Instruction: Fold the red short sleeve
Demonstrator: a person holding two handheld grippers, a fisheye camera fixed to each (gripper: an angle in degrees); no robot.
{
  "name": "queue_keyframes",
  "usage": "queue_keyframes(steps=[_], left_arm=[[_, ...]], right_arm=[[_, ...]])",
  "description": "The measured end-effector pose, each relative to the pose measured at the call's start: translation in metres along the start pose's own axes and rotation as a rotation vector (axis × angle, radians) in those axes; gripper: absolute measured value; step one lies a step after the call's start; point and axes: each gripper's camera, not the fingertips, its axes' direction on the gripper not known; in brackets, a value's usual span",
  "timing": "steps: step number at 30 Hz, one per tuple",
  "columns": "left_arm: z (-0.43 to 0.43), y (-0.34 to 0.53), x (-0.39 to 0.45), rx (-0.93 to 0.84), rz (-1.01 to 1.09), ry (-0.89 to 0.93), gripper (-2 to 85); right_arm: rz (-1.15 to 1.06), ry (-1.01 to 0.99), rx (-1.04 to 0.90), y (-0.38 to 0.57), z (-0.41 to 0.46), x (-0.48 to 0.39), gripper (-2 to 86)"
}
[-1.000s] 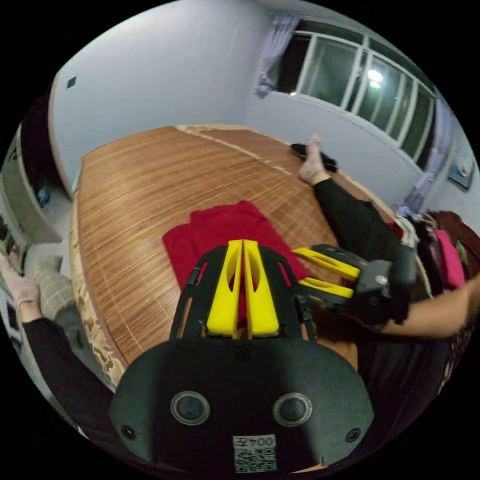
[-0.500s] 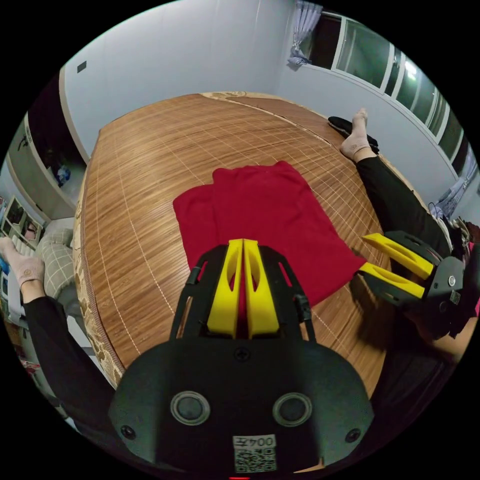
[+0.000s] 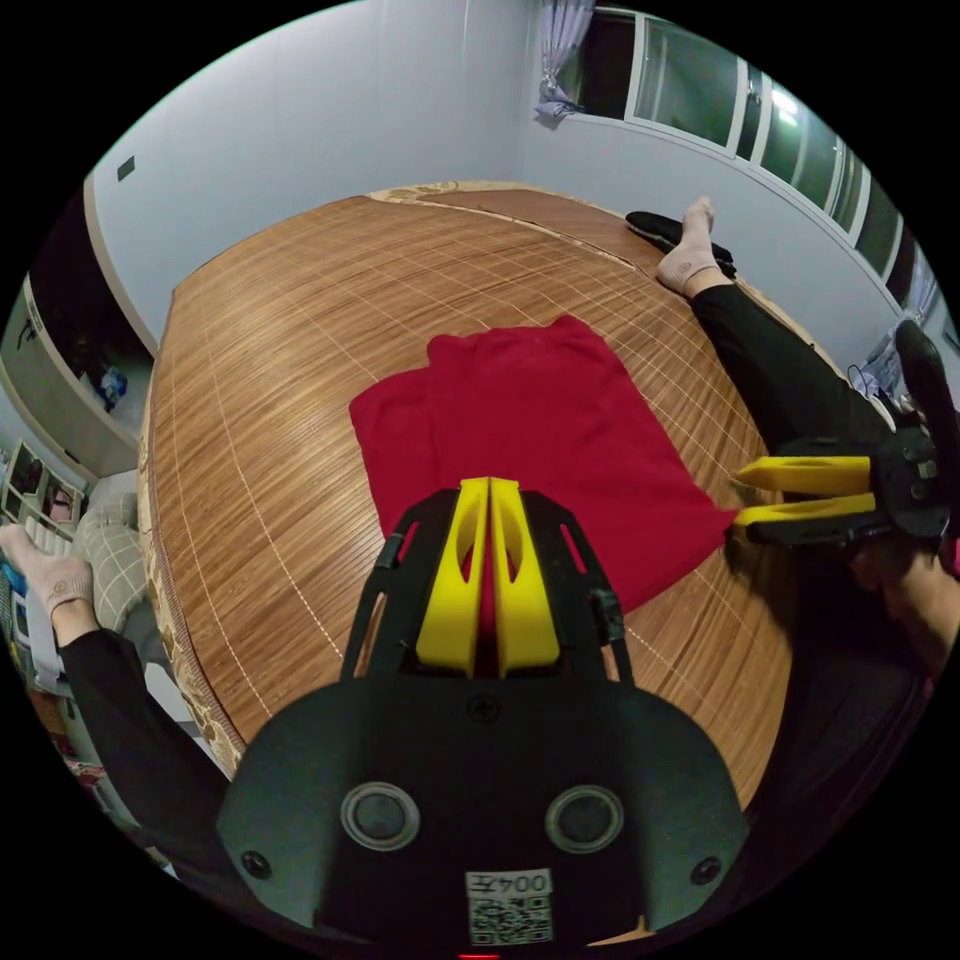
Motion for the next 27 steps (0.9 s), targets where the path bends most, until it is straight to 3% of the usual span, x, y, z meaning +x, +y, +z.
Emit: queue_keyframes(steps=[3, 13, 18, 22, 27], left_arm=[[0.004, -0.004, -0.005, 0.001, -0.005, -0.004, 0.8], [0.016, -0.016, -0.022, 0.001, -0.023, 0.021, 0.7], [0.022, -0.022, -0.026, 0.001, -0.021, 0.015, 0.7], [0.026, -0.028, -0.031, 0.001, -0.024, 0.024, 0.8], [0.031, -0.035, -0.036, 0.001, -0.028, 0.035, 0.8]], right_arm=[[0.06, 0.014, -0.023, -0.002, -0.01, 0.032, 11.2], [0.121, -0.468, 0.062, -0.036, -0.026, 0.141, 13.4], [0.05, -0.435, 0.098, -0.058, -0.029, 0.161, 13.9], [-0.043, -0.278, 0.044, -0.071, -0.036, 0.176, 14.2], [-0.027, -0.344, -0.001, -0.083, -0.047, 0.226, 14.2]])
